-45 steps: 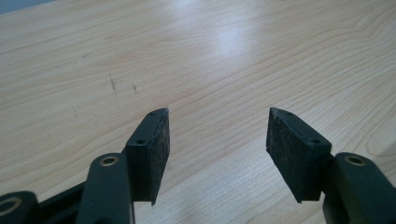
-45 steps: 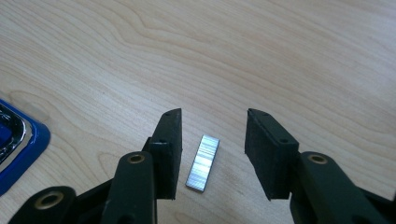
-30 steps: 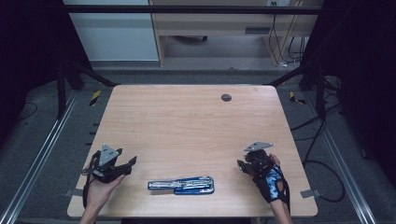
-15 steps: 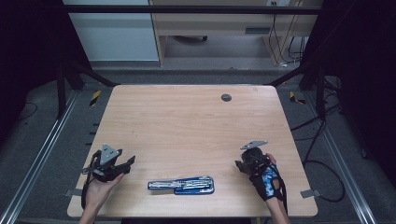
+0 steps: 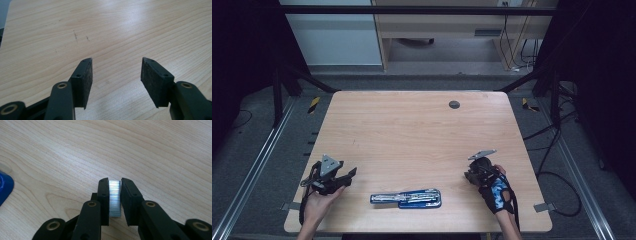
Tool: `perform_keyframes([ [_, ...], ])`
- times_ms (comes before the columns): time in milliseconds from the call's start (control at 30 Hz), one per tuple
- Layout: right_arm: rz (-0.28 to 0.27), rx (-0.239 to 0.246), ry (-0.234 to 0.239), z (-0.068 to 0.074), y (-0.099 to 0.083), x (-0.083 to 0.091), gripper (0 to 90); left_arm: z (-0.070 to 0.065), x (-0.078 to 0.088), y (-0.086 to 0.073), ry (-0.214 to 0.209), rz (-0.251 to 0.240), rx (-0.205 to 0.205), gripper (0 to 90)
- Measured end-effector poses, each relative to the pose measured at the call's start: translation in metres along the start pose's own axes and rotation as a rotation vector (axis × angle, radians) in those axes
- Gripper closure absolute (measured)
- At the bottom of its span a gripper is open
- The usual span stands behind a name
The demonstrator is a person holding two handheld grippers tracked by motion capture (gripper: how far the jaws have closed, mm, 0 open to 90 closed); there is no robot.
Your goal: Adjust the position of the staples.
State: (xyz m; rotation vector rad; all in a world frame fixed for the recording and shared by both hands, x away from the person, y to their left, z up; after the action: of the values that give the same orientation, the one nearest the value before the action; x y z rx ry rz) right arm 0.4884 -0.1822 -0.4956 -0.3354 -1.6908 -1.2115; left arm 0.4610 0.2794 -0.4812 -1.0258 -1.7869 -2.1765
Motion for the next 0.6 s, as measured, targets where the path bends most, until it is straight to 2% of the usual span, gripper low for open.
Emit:
perform_keyframes([
  [233, 0.015, 0.026, 0.010, -0.0005, -0.0005, 0.0013, 77.7, -0.0002, -0.0005, -0.0004, 0.001, 0.010, -0.012, 42.7],
  [333, 0.011, 0.025, 0.000, -0.0027, -0.0021, 0.0013, 72.3, -0.0010, -0.0010, -0.0005, -0.003, 0.019, -0.014, 42.6],
  [400, -0.001, 0.027, -0.008, -0.0048, -0.0032, 0.0016, 73.4, -0.0010, -0.0010, -0.0005, -0.003, 0.021, -0.013, 42.5],
  [500, -0.009, 0.006, 0.006, -0.0051, -0.0027, 0.0050, 74.8, -0.0004, -0.0012, -0.0008, -0.004, 0.028, -0.007, 42.2],
  [600, -0.004, 0.009, 0.011, -0.0045, -0.0024, 0.0043, 76.7, -0.0007, -0.0015, -0.0009, -0.006, 0.035, -0.009, 42.2],
])
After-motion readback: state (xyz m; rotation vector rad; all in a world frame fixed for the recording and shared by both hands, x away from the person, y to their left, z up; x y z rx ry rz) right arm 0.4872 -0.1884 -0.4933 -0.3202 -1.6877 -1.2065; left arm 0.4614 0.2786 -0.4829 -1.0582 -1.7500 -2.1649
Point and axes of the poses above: each handheld gripper's, and its own axes: x roughly backward along the jaws, y roughly out of its top, z roughly to its left, the point moved 2 cm from there along -x, roughly forward along the jaws, and after that the axes turned 3 degrees about x, right-handed, at the moved point
